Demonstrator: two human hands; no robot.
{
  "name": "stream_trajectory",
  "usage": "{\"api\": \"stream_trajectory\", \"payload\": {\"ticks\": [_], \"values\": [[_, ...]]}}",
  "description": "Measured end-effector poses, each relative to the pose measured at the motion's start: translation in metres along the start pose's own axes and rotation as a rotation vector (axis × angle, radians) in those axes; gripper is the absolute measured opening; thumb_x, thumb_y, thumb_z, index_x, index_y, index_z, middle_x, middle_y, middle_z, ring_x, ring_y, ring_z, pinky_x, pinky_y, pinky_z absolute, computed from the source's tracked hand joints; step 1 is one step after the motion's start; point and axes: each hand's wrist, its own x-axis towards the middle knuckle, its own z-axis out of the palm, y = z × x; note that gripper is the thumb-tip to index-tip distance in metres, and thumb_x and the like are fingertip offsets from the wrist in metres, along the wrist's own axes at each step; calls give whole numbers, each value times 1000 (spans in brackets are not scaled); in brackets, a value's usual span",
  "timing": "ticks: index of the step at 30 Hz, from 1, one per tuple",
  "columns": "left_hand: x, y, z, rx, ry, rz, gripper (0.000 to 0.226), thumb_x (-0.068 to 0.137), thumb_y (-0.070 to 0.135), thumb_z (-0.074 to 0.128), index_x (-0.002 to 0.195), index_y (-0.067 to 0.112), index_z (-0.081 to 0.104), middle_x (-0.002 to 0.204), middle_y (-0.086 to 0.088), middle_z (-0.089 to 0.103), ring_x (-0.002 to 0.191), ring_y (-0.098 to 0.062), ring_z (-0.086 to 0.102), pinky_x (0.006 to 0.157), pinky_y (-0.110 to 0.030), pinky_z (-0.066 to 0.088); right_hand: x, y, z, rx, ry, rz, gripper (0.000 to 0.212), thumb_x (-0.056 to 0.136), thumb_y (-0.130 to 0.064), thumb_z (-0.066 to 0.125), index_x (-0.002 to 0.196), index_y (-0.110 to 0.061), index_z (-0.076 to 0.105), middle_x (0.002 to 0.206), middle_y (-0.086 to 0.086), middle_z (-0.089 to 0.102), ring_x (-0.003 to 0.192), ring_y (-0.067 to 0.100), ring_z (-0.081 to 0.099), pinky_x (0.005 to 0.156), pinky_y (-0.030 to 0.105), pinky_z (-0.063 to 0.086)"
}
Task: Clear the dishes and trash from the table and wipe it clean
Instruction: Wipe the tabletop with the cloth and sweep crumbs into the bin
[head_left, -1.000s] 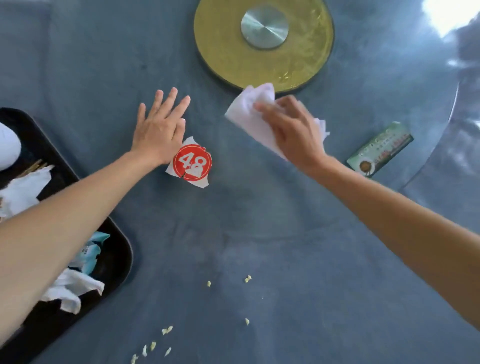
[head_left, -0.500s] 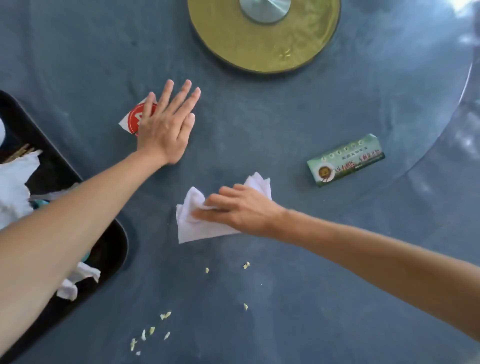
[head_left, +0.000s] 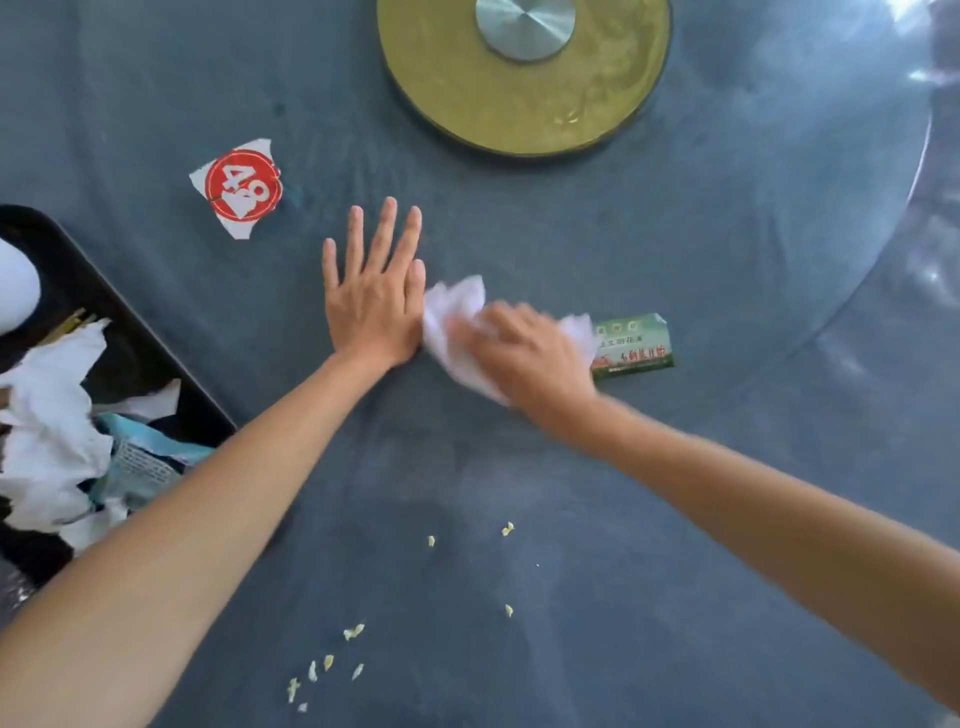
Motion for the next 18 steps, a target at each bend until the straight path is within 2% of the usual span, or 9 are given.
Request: {"api": "stream_trajectory", "payload": {"ticks": [2,4,6,7,8,9,12,15,18], "values": [[7,-14,-2,10,4,44,56,106,39,22,162,37,17,171,10,14,158,-24,6,125,-54,7,-52,-28,6,46,-216,-258,60,73,1,74,129,-19,73,99,5,71,70,28,58,55,37,49],[13,-24,-8,15,-1,77,56,106,39,21,162,36,17,171,9,15,158,-24,6,125,-54,6,-68,-27,6,75,-364,-458,56,81,3,71,130,-23,73,102,0,72,75,27,60,62,32,50],[20,-32,-14,17,-12,93,56,106,39,21,162,36,18,171,7,15,158,-25,6,125,-55,6,-46,0,1,58,-417,-435,38,94,-7,65,120,-32,76,98,-11,66,84,15,64,72,10,44],[21,-34,-17,15,-15,78,56,106,39,21,162,35,18,171,6,14,158,-26,6,125,-55,6,-26,19,-2,-167,-371,-441,32,93,-14,65,119,-31,72,100,-12,63,88,5,64,75,7,43],[20,-35,-18,6,-16,44,56,106,39,21,162,34,18,171,5,13,158,-27,5,125,-55,6,-4,42,-14,-324,-272,-366,31,90,-19,66,121,-20,67,105,-9,60,92,-1,61,78,8,43],[16,-31,-17,-5,-16,3,56,106,39,21,162,34,16,172,4,11,158,-27,3,125,-55,4,23,70,-34,-429,-44,-70,34,91,-27,63,122,-13,63,106,-7,57,93,-6,57,81,12,43],[-7,-12,-9,-6,-5,-50,57,107,42,23,163,34,13,172,4,7,159,-27,0,125,-56,1,76,143,-75,-228,223,333,39,104,-42,42,131,-24,63,114,-2,56,105,6,57,82,26,33],[-38,2,1,4,24,22,54,107,40,27,160,39,22,171,4,13,158,-31,6,124,-57,4,88,145,-66,-226,177,500,44,106,-27,37,148,-29,49,140,13,49,122,34,52,90,42,44],[-57,-4,9,31,22,115,53,107,38,28,160,38,26,170,4,18,158,-31,11,125,-56,9,69,94,-29,-142,144,378,44,103,-24,45,145,-32,55,130,12,56,112,35,56,80,37,42]]}}
